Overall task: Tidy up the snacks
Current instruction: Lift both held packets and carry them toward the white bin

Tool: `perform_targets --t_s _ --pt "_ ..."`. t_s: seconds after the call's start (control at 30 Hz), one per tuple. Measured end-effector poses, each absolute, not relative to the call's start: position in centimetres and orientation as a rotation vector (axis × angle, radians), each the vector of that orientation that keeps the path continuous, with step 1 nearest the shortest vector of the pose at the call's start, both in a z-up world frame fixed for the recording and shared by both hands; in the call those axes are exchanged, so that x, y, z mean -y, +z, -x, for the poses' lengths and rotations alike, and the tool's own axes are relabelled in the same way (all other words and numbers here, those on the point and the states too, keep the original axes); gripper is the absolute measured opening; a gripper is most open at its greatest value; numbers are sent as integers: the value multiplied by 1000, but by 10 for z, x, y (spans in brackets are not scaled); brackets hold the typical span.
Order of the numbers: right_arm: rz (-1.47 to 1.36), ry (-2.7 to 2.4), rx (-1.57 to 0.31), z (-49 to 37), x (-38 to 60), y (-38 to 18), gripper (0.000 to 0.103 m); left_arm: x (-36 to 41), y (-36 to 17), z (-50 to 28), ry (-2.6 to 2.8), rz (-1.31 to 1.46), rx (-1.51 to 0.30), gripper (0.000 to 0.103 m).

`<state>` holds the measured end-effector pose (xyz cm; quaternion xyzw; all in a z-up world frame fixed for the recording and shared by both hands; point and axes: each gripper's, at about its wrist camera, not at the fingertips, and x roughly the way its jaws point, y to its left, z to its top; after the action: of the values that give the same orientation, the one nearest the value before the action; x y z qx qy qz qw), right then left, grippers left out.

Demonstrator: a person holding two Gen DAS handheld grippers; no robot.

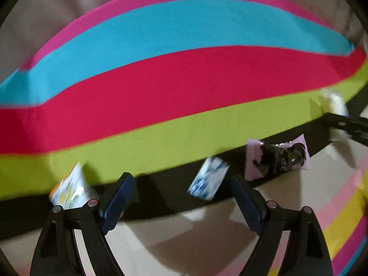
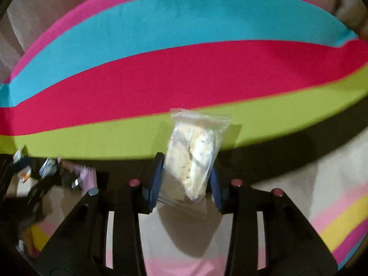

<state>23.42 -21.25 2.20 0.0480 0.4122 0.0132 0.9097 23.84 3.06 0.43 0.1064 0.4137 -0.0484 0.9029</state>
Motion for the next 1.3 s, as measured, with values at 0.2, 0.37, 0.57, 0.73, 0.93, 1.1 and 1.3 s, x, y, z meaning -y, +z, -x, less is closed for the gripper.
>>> perform_targets --t_s 0.2,0.37,0.57,0.73,0.93,1.1,1.3 --pt "-188 86 -829 -137 245 52 42 -24 28 -198 -72 -140 -869 21" --pt "-220 156 -722 -31 270 99 42 -27 101 -54 -42 57 -636 21" --pt "-167 236 -402 96 272 204 42 13 221 100 -45 77 -236 21" --pt "-93 242 -207 187 264 262 42 52 265 176 -107 75 -119 22" --pt "-32 194 -120 289 286 288 42 77 279 228 -205 70 -56 22" --pt "49 131 -120 331 308 289 42 112 288 267 -315 19 -38 22" --pt "94 41 -125 378 341 279 42 164 286 308 -425 -74 -13 22"
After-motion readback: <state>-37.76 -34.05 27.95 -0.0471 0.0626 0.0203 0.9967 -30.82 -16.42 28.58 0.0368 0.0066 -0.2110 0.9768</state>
